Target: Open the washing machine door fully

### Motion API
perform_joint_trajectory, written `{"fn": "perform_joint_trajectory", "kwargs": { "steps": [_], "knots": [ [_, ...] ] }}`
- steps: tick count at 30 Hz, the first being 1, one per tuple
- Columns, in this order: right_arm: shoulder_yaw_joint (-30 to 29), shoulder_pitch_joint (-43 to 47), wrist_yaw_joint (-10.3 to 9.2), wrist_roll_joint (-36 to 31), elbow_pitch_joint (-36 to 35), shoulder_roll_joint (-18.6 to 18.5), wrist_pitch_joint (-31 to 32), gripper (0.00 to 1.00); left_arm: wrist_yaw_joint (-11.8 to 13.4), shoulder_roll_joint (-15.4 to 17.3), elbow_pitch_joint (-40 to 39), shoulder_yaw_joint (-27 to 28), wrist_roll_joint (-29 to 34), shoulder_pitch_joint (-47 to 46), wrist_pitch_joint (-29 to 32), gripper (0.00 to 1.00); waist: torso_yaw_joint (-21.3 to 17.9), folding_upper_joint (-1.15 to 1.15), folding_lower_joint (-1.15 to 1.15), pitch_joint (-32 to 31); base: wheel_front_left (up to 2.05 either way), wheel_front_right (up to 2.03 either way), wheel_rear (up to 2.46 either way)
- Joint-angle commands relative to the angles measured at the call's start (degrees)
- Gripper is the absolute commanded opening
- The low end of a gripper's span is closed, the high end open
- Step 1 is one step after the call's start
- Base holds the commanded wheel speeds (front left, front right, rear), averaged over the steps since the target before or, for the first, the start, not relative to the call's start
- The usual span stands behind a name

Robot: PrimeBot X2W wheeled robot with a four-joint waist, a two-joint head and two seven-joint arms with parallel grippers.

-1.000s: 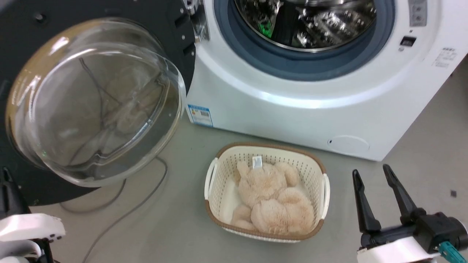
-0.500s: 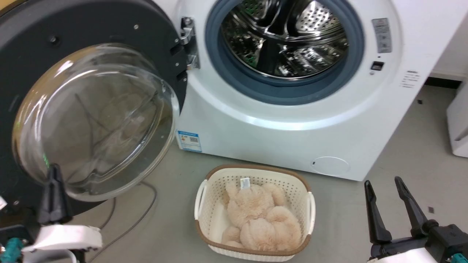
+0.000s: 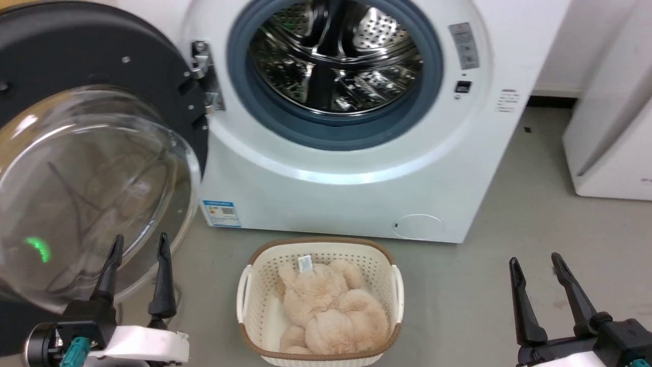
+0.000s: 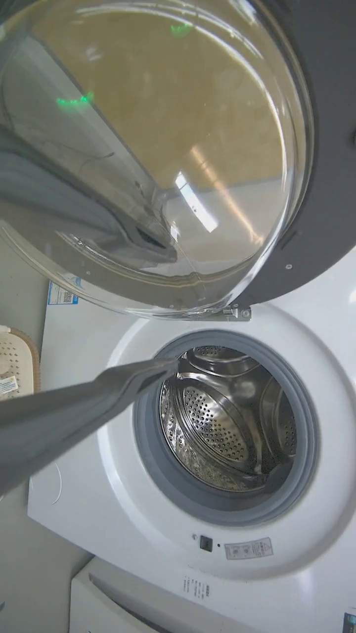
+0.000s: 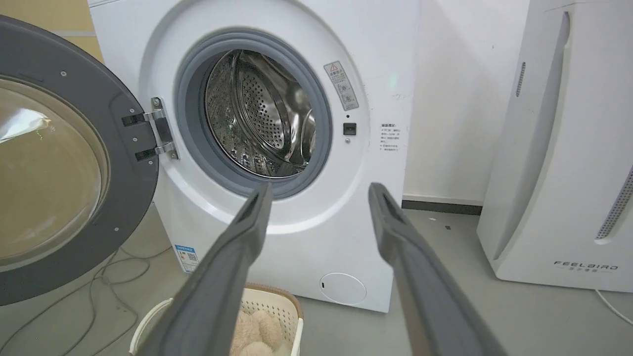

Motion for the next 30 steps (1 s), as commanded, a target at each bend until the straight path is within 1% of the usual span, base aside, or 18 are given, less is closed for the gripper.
{"fn": "perform_joint_trajectory", "kwargs": {
  "steps": [1,7,12,18,22,23,30],
  "knots": [
    [0.00,0.44,0.03,0.36,-0.26,0.09,-0.24,1.00,-0.21,0.23,-0.23,0.04,-0.10,0.83,-0.25,1.00,-0.85,0.00,0.00,0.11,0.00,0.00,0.00],
    [0.01,0.31,0.03,0.38,-0.28,0.09,-0.24,1.00,-0.21,0.18,-0.82,-1.34,1.15,1.46,-0.25,1.00,-3.28,0.00,0.00,0.51,0.00,0.00,0.00],
    [0.33,0.09,0.03,0.47,-0.11,0.09,-0.24,1.00,0.33,0.12,-0.70,-1.87,1.75,2.00,-0.25,1.00,-5.12,0.00,0.00,0.89,0.00,0.00,0.00],
    [0.54,0.10,0.03,0.55,-0.07,0.09,-0.24,1.00,1.49,0.09,-0.13,-2.29,2.30,2.23,-0.25,1.00,-6.21,0.00,0.00,1.22,0.00,0.00,0.00],
    [0.64,0.18,0.03,0.58,0.15,0.09,-0.24,1.00,1.79,0.07,0.28,-2.35,2.22,2.43,-0.25,1.00,-6.61,0.00,0.00,1.13,0.00,0.00,0.00],
    [0.53,-0.02,-0.01,0.05,0.10,0.00,0.04,0.00,1.56,-0.03,0.21,-2.24,2.13,1.53,0.06,0.00,-6.60,0.00,0.00,1.14,0.00,0.00,0.00],
    [0.53,-0.20,-0.01,-0.27,0.17,0.00,0.50,0.00,1.73,-0.06,0.13,-2.43,2.16,1.51,0.55,0.00,-6.56,0.00,0.00,1.05,0.00,0.00,0.00]
  ]
}}
